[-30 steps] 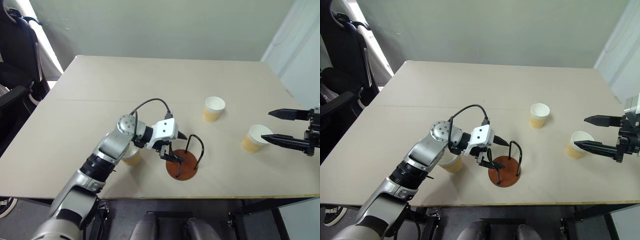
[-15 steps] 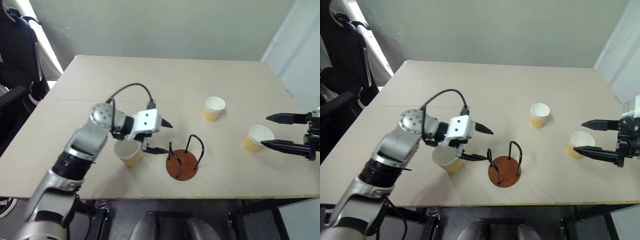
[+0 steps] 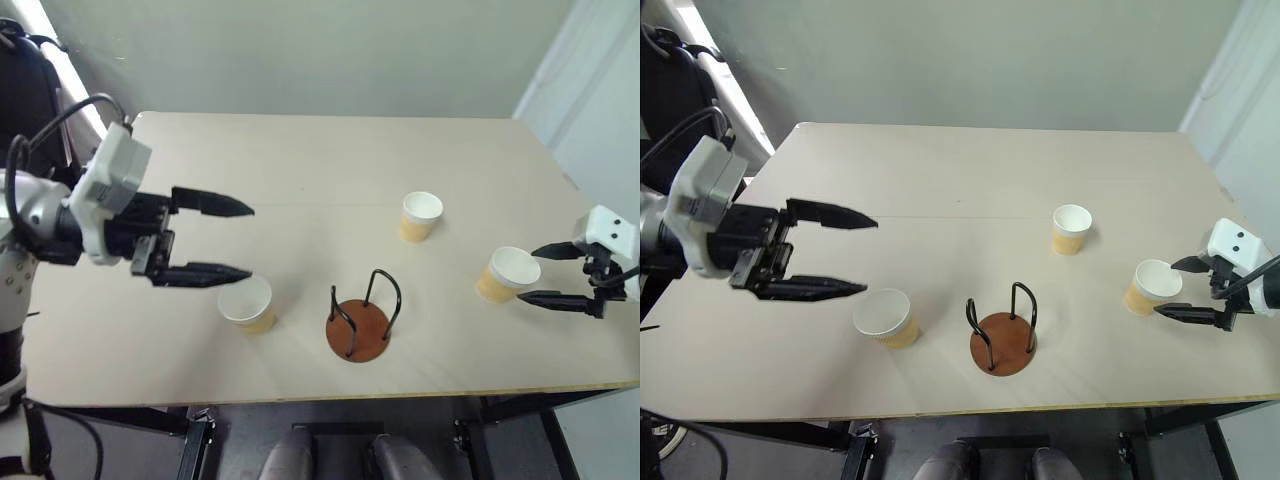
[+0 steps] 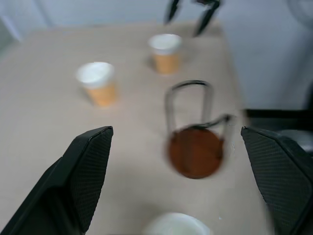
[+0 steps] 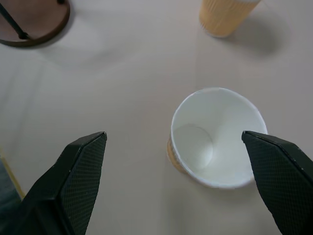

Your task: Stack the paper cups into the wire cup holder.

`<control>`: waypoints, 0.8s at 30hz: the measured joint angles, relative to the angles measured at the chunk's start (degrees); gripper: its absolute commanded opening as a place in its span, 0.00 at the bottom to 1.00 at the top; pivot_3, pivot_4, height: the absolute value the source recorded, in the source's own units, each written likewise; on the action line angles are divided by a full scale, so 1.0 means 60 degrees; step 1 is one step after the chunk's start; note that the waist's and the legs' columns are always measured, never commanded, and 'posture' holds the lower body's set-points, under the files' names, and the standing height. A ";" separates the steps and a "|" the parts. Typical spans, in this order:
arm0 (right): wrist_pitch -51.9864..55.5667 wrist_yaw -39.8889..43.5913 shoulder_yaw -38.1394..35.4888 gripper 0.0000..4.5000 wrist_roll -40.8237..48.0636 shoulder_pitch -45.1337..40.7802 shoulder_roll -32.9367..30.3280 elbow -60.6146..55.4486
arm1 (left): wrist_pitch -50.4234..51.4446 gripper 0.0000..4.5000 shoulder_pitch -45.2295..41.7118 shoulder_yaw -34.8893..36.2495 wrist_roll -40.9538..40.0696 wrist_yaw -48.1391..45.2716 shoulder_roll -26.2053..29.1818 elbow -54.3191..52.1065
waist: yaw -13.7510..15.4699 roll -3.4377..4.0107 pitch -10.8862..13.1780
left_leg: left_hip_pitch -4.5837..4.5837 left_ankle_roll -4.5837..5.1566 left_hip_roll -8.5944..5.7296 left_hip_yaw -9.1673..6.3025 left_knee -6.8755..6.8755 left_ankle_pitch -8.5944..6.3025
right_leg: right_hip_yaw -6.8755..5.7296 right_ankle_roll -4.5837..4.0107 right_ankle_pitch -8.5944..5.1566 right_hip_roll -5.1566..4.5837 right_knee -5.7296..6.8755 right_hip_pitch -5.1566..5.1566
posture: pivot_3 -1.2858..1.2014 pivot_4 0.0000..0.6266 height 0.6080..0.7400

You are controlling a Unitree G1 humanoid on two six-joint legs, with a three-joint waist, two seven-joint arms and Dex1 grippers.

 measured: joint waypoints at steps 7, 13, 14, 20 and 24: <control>-0.0603 -0.0027 0.1536 1.00 -0.1170 -0.1349 0.0480 0.0829 | 0.0645 1.00 0.0951 0.1087 -0.1151 0.0636 0.0227 -0.1128 | 0.0054 0.0003 0.0002 | 0.0011 -0.0001 0.0003 -0.0002 0.0020 0.0011 | -0.0007 -0.0037 0.0028 0.0000 0.0010 0.0007 | 0.52 0.24 1.00; -0.0867 0.0213 0.2083 1.00 -0.1712 -0.1561 0.0682 0.1213 | 0.0800 1.00 0.1477 0.1610 -0.1526 0.1471 0.0236 -0.1551 | 0.0039 0.0005 0.0003 | 0.0015 -0.0013 0.0016 0.0000 0.0005 0.0017 | -0.0014 -0.0048 0.0030 0.0003 0.0015 -0.0001 | 0.52 0.24 1.00; -0.0916 0.0209 0.2193 0.96 -0.1828 -0.1586 0.0719 0.1275 | 0.0801 1.00 0.1558 0.1781 -0.1534 0.1626 0.0245 -0.1555 | 0.0032 0.0005 0.0003 | 0.0014 -0.0014 0.0017 0.0000 0.0001 0.0016 | -0.0014 -0.0050 0.0030 0.0003 0.0014 -0.0004 | 0.52 0.24 1.00; -0.1173 0.0163 0.2435 0.54 -0.2264 -0.1611 0.1043 0.1464 | 0.0834 1.00 0.2007 0.2105 -0.1736 0.2109 0.0258 -0.1656 | 0.0029 0.0009 0.0005 | 0.0013 -0.0017 0.0017 0.0001 -0.0004 0.0015 | -0.0014 -0.0054 0.0029 0.0003 0.0013 -0.0005 | 0.52 0.24 1.00; -0.1304 0.0192 0.2436 0.20 -0.2434 -0.1651 0.1058 0.1536 | 0.0817 1.00 0.2072 0.2105 -0.1874 0.2292 0.0259 -0.1754 | 0.0029 0.0009 0.0005 | 0.0013 -0.0019 0.0017 0.0002 -0.0004 0.0014 | -0.0014 -0.0059 0.0028 0.0003 0.0013 -0.0004 | 0.52 0.24 1.00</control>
